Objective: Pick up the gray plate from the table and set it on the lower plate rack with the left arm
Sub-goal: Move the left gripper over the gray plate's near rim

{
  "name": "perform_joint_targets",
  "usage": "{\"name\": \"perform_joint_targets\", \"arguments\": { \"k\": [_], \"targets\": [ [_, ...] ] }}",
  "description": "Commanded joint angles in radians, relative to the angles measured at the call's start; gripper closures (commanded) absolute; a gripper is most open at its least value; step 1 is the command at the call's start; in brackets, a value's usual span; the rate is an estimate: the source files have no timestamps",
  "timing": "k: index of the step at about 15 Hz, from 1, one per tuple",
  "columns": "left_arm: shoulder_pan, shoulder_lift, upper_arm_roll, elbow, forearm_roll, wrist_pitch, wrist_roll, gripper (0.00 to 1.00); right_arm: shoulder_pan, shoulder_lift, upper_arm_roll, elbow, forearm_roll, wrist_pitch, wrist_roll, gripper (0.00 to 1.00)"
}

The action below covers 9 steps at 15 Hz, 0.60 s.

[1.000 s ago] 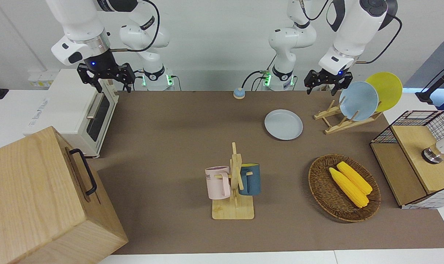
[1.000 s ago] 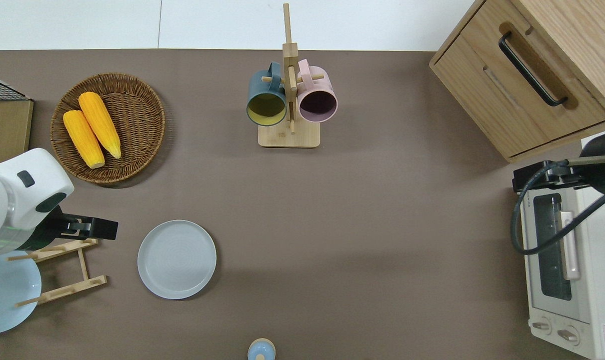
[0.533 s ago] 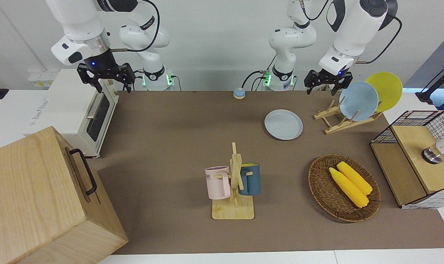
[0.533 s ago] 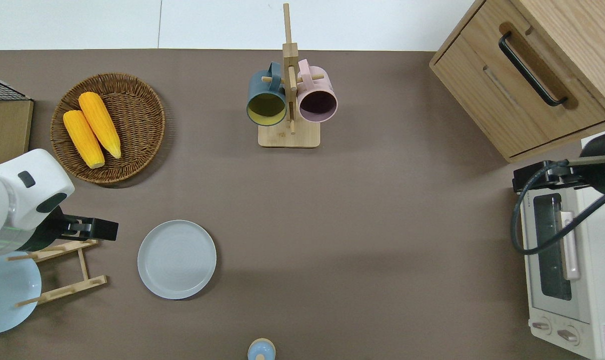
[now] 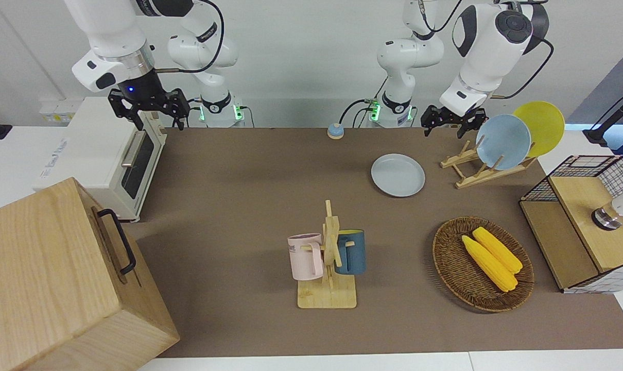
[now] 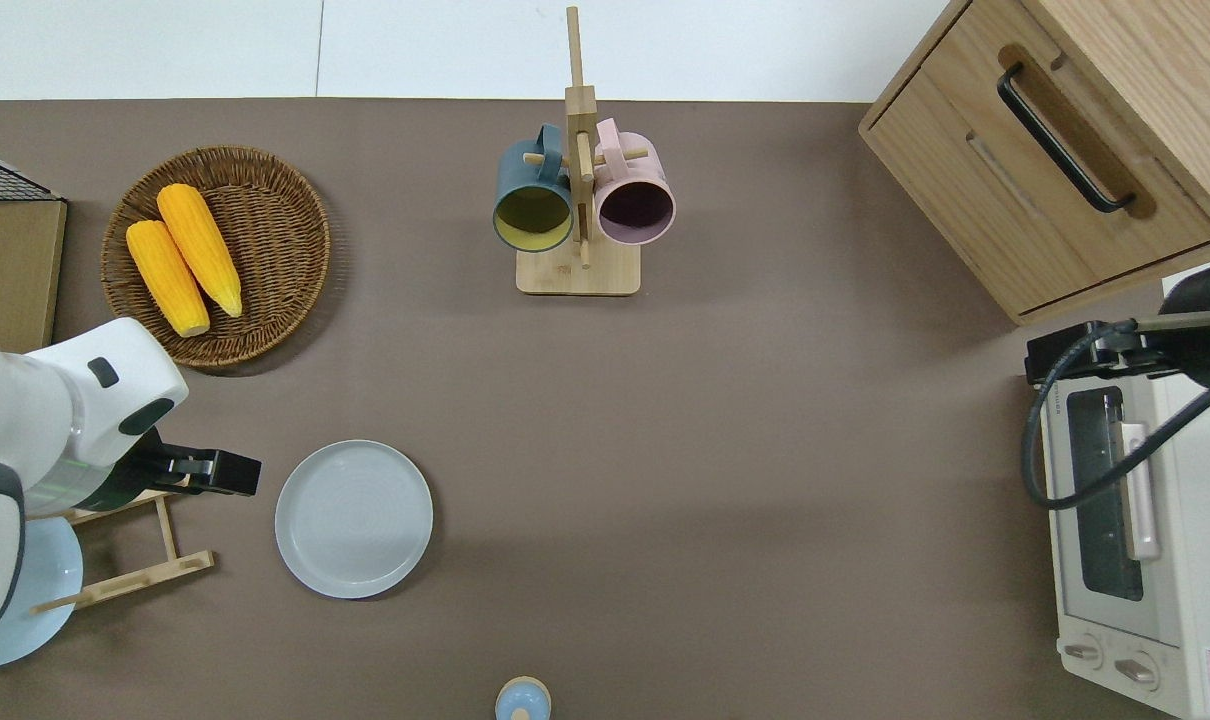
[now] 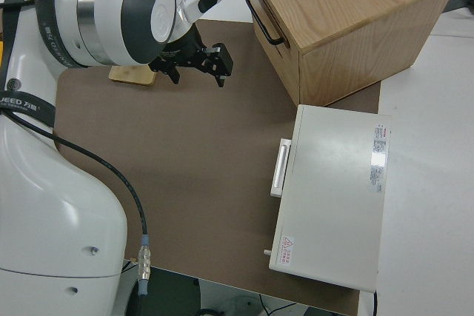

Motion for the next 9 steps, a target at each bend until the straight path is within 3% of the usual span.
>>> {"name": "perform_joint_targets", "arguments": {
  "k": [1, 9],
  "targets": [
    [0.007, -0.041, 0.003, -0.110, -0.012, 0.090, -0.023, 0.00, -0.002, 0.002, 0.003, 0.005, 0.004, -0.006, 0.004, 0.017],
    [-0.005, -0.092, 0.001, -0.322, -0.011, 0.259, -0.041, 0.00, -0.002, 0.002, 0.003, 0.005, 0.004, -0.006, 0.004, 0.017]
  ]
}}
